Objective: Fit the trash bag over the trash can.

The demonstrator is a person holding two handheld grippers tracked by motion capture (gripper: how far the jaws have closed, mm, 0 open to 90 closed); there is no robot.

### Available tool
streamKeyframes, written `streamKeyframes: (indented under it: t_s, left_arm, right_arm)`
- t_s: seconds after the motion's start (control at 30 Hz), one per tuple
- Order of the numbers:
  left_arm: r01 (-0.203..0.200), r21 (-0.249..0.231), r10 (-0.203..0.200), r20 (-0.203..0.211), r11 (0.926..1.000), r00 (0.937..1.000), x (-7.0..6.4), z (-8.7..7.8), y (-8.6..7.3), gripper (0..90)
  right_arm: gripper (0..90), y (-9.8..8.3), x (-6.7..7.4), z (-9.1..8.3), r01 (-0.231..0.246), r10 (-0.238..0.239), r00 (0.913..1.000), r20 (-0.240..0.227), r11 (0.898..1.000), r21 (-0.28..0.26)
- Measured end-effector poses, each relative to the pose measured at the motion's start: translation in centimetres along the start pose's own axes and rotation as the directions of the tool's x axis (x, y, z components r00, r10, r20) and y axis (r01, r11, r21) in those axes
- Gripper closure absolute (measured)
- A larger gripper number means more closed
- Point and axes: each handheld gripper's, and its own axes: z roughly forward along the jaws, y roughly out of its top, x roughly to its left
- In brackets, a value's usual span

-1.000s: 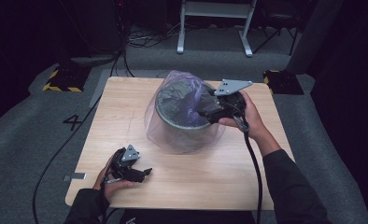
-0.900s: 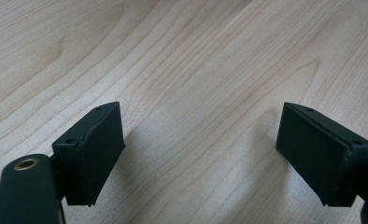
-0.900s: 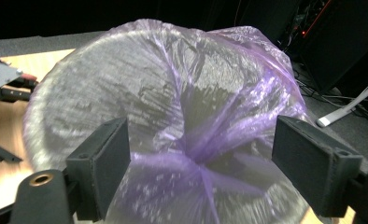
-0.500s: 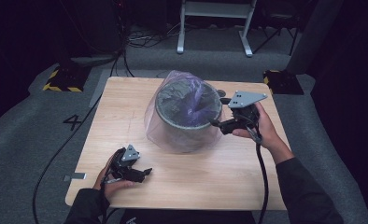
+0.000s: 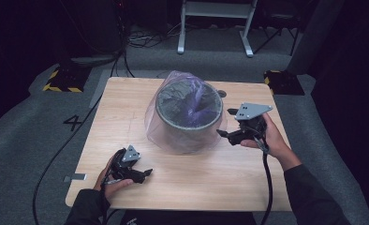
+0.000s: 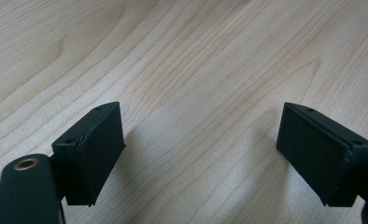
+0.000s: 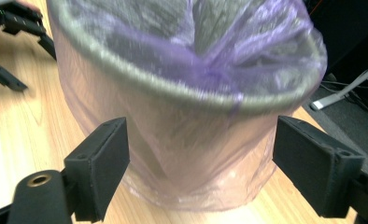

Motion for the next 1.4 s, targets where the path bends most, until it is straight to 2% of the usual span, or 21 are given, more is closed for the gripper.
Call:
streamKeyframes:
  t_s: [0.5,0.63,0.7,0.83,1.17,1.33,1.4]
  left_arm:
    - [0.001,0.001,-0.001,0.001,1.0,1.0,0.0,0.0,0.0,14.1]
    - [0.002,-0.001,-0.002,0.002,1.0,1.0,0.0,0.0,0.0,13.9]
    - [-0.001,0.0,0.001,0.001,1.0,1.0,0.0,0.0,0.0,13.9]
    - [-0.001,-0.001,0.001,0.001,1.0,1.0,0.0,0.0,0.0,13.9]
    - [0.001,-0.001,-0.001,0.001,1.0,1.0,0.0,0.0,0.0,13.9]
    - [0.002,-0.001,-0.002,0.001,1.0,1.0,0.0,0.0,0.0,14.0]
    - [0.001,-0.001,-0.001,0.002,1.0,1.0,0.0,0.0,0.0,13.9]
  right_arm:
    - [19.0,-3.7,0.9,0.6,-0.003,0.005,0.9998,-0.02,0.997,0.082]
    - [18.7,-4.3,1.0,0.7,-0.032,0.036,0.9983,-0.045,0.994,0.1]
    - [19.0,-4.8,1.2,0.6,-0.025,0.028,0.9991,-0.031,0.995,0.096]
    - [18.7,-5.9,1.7,1.0,-0.021,0.027,0.9986,-0.045,0.992,0.125]
    - [18.5,-9.6,3.1,2.0,-0.032,0.044,0.9975,-0.055,0.978,0.207]
    - [18.5,-11.4,3.5,2.1,-0.033,0.039,0.999,-0.021,0.969,0.246]
    - [18.5,-12.3,3.7,2.1,-0.046,0.053,0.9984,-0.02,0.965,0.258]
